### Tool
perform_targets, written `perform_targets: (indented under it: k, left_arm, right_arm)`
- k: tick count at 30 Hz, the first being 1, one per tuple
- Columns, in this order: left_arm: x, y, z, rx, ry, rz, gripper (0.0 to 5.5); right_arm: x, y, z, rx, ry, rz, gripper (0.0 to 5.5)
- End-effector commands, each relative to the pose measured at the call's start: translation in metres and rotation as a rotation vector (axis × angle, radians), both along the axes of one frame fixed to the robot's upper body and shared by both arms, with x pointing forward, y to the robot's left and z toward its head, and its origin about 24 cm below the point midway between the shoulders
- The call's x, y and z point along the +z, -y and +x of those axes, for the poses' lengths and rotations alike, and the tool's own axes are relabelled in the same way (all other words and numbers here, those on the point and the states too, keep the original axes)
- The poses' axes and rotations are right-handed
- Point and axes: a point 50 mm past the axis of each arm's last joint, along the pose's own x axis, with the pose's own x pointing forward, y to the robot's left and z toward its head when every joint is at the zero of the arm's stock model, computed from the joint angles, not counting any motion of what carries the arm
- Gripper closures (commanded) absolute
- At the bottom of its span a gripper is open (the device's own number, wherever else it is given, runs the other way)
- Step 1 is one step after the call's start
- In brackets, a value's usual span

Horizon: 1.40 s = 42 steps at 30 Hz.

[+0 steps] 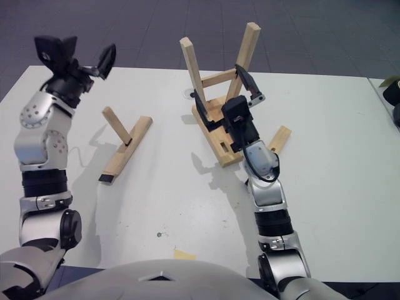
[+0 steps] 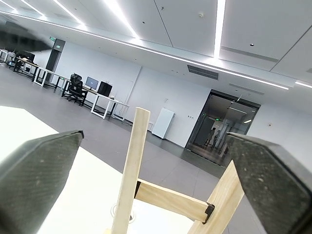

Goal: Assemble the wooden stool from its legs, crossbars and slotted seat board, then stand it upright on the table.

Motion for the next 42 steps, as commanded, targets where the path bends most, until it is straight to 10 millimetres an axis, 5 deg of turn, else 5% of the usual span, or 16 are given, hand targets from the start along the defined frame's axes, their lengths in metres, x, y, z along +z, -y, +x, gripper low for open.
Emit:
perform_targets:
  k: [1, 9, 17, 22, 29, 42]
  left_arm:
    - [0.01, 0.009, -0.004, -0.04, 0.017, 0.033, 0.12]
    - [-0.064, -0.002, -0.015, 0.008, -0.213, 0.174, 0.12]
    - [-0.078, -0.015, -0.053, -0.056, -0.385, 0.232, 0.12]
    - [-0.114, -0.005, -0.069, -0.169, -0.606, 0.326, 0.12]
    - [-0.156, -0.01, -0.063, -0.086, -0.787, 0.335, 0.12]
    - [-0.162, -0.015, -0.075, -0.25, -0.958, 0.459, 1.89]
  right_arm:
    - [0.0, 0.0, -0.001, -0.007, 0.002, -0.002, 0.1]
    - [-0.002, -0.002, -0.002, 0.003, -0.004, -0.008, 0.1]
    - [-0.006, 0.001, -0.004, -0.008, -0.024, -0.014, 0.1]
    - [-0.007, 0.001, -0.004, -0.01, -0.027, -0.016, 0.1]
    - [-0.008, 0.001, -0.006, -0.013, -0.031, -0.018, 0.1]
    - [-0.005, -0.001, -0.005, -0.025, -0.014, -0.015, 0.1]
